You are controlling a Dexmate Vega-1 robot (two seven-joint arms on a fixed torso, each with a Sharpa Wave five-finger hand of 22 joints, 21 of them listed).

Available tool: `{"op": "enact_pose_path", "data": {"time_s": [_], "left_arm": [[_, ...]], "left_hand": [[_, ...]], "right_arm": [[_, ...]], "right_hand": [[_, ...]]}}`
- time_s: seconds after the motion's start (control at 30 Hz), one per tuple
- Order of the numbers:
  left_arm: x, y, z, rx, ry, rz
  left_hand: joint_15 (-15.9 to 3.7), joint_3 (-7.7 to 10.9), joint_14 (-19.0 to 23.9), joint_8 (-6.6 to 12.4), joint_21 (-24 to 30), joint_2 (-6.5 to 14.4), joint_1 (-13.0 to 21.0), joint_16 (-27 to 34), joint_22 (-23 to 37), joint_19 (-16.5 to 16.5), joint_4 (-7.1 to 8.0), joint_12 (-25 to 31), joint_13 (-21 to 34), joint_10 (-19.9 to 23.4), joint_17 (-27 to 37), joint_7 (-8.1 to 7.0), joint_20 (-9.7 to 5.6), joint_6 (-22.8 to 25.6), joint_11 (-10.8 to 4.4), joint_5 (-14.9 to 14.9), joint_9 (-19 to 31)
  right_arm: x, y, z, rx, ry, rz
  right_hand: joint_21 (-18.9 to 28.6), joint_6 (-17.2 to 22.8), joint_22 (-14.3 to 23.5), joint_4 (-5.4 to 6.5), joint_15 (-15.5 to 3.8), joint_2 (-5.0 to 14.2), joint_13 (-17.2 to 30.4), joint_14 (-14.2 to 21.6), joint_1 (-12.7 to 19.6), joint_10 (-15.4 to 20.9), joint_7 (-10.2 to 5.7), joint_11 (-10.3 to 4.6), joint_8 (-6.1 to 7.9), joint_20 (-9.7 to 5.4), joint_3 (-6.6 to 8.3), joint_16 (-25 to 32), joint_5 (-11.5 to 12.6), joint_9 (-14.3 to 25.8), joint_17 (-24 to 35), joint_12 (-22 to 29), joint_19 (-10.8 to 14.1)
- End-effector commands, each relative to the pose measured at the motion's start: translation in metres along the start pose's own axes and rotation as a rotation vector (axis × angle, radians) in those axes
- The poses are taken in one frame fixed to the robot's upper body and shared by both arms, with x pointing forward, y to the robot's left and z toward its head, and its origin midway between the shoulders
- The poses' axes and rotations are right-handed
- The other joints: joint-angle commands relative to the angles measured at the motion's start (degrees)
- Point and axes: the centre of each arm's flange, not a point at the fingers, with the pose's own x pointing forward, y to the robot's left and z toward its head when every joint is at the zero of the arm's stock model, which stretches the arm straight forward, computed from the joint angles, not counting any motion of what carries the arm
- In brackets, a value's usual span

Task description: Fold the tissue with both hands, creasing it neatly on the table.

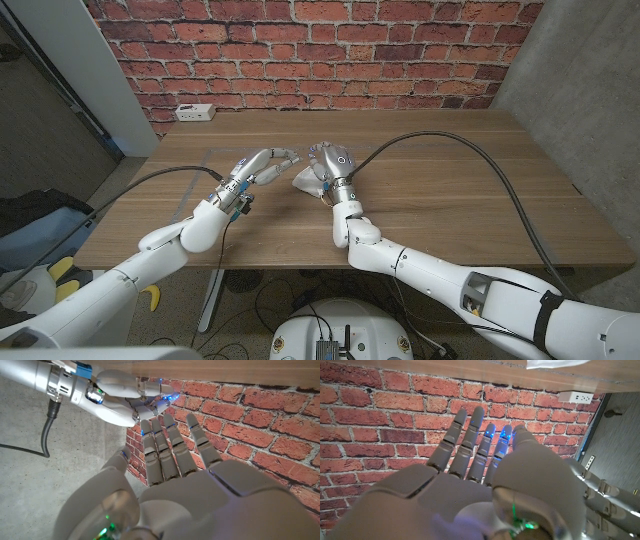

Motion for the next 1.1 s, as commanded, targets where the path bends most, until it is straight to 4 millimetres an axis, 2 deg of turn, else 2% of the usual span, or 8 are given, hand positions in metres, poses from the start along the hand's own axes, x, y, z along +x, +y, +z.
{"op": "enact_pose_path", "data": {"time_s": [0.03,0.1,0.17,0.27,0.43,0.73,0.87,1.1], "left_arm": [[-0.001,0.000,0.001,-0.018,-0.019,0.042],[0.000,0.001,0.002,-0.027,-0.024,0.055],[-0.001,0.001,0.003,-0.038,-0.026,0.075],[-0.004,0.002,0.004,-0.044,-0.030,0.105],[-0.007,0.002,0.005,-0.061,-0.033,0.143],[-0.011,0.003,0.006,-0.077,-0.028,0.152],[-0.011,0.002,0.006,-0.076,-0.026,0.148],[-0.013,0.002,0.006,-0.080,-0.021,0.149]], "left_hand": [[0.09,0.57,0.9,0.22,0.1,-0.1,-0.6,0.5,0.0,0.5,-0.04,0.2,0.1,0.8,0.2,0.23,-0.48,0.4,0.09,-0.1,0.1],[0.23,0.67,1.1,0.25,0.3,-0.1,-0.7,0.5,0.0,0.9,-0.08,0.2,0.1,0.9,0.2,0.41,-0.55,0.5,0.17,-0.1,0.1],[0.21,0.73,1.2,0.26,0.4,0.0,-0.7,0.6,0.0,1.0,-0.10,0.2,0.1,1.0,0.2,0.49,-0.55,0.5,0.19,-0.1,0.1],[0.28,0.86,1.3,0.25,0.5,0.0,-0.8,0.6,0.0,1.2,-0.13,0.3,0.1,1.1,0.2,0.57,-0.64,0.5,0.16,-0.1,0.2],[0.21,1.05,1.6,0.27,0.7,0.0,-0.9,0.7,0.0,1.6,-0.21,0.4,0.2,1.4,0.2,0.57,-0.81,0.6,0.38,-0.1,0.2],[0.24,1.38,1.6,0.19,0.9,0.1,-1.1,0.7,0.1,1.8,-0.34,0.4,0.2,1.5,0.2,0.40,-1.00,0.4,0.32,-0.1,0.2],[0.23,1.50,1.7,0.17,0.9,0.1,-1.1,0.7,0.1,1.9,-0.39,0.3,0.2,1.2,0.2,0.43,-1.02,0.4,0.25,-0.1,0.2],[0.21,1.72,1.7,0.04,1.0,0.1,-1.3,0.7,0.2,1.8,-0.46,0.2,0.3,1.1,0.2,0.22,-1.05,0.0,0.45,-0.1,0.2]], "right_arm": [[-0.021,-0.021,-0.001,0.051,-0.067,0.065],[-0.021,-0.021,0.000,0.051,-0.085,0.135],[-0.020,-0.021,0.001,0.047,-0.098,0.190],[-0.021,-0.020,0.002,0.064,-0.109,0.258],[-0.021,-0.014,0.006,0.073,-0.138,0.373],[-0.022,-0.003,0.014,0.063,-0.169,0.477],[-0.021,0.001,0.018,0.053,-0.180,0.502],[-0.018,0.004,0.025,0.041,-0.204,0.522]], "right_hand": [[1.2,3.2,0.6,-1.38,-7.06,0.04,1.6,0.9,1.7,3.2,0.56,0.32,1.79,0.00,1.33,1.1,-0.5,0.9,2.3,2.4,0.8],[1.7,1.4,0.7,-1.45,-6.48,-0.11,2.7,-2.3,1.4,0.0,0.39,0.54,1.11,-0.07,2.59,-2.8,-1.2,0.9,1.1,2.1,-0.3],[1.9,0.4,0.7,-1.40,-6.64,-0.10,3.0,-2.9,1.2,-1.6,0.45,0.41,0.65,-0.16,3.08,-4.1,-1.5,0.8,0.6,1.8,-0.6],[2.0,-0.2,0.7,-1.45,-6.82,-0.13,3.2,-2.7,1.2,-2.0,0.09,0.13,0.30,-0.18,3.57,-4.9,-1.7,0.7,0.1,1.8,-1.1],[2.5,-1.3,0.6,-2.40,-7.50,-0.08,3.5,-1.1,2.4,-3.5,-0.12,0.19,-0.42,-0.57,5.12,-5.8,-2.0,0.5,-0.6,1.5,-1.3],[2.9,-4.0,0.5,-3.89,-7.65,0.23,2.9,-3.0,5.2,-7.0,-0.55,-0.58,-2.34,-1.57,8.15,-8.8,-2.5,0.0,-1.4,-0.2,-3.0],[3.1,-6.2,0.4,-3.96,-7.43,0.37,2.6,-4.4,6.0,-9.5,-1.28,-0.76,-3.63,-1.82,9.18,-9.8,-2.8,-0.1,-1.2,-1.6,-3.9],[3.3,-9.5,0.2,-3.04,-6.92,-0.27,1.9,-9.4,5.1,-12.1,-2.00,-1.21,-5.55,-1.70,10.33,-14.2,-3.5,-0.4,-3.4,-3.7,-6.3]]}}
